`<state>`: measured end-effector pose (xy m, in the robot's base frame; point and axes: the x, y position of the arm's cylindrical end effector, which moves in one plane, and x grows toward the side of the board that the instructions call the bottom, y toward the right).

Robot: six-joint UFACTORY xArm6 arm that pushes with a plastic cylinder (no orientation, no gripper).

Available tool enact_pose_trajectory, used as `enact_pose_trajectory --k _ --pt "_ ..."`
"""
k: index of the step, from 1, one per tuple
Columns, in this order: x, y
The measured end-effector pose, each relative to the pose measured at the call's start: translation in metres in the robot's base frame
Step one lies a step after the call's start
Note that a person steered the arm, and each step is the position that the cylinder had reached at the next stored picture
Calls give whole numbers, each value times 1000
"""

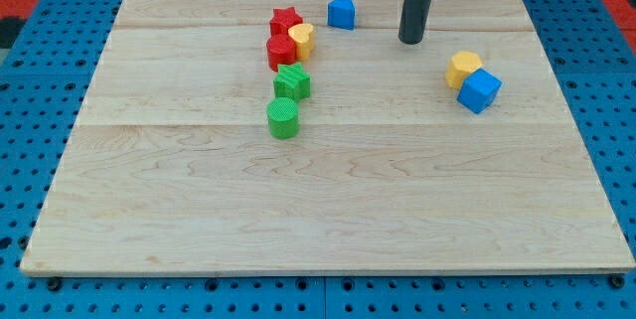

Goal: Place the blue triangle to the left of red star

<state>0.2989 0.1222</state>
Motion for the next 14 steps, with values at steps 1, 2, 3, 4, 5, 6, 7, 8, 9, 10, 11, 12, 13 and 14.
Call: enact_pose_trajectory --k 1,2,3,4,5,6,7,8,9,10,11,12,13,14 --pt "-2 24" --pt "-23 34" --pt "-29 34" --pt "-29 34" --pt "-34 21" --pt "-37 -2" --pt "-43 -56" --pt "-50 -131" --pt "-65 -157" --pt "-67 -143" --pt "-71 -122" --pt "-91 -171" --pt "-98 -213" --pt "-98 -267"
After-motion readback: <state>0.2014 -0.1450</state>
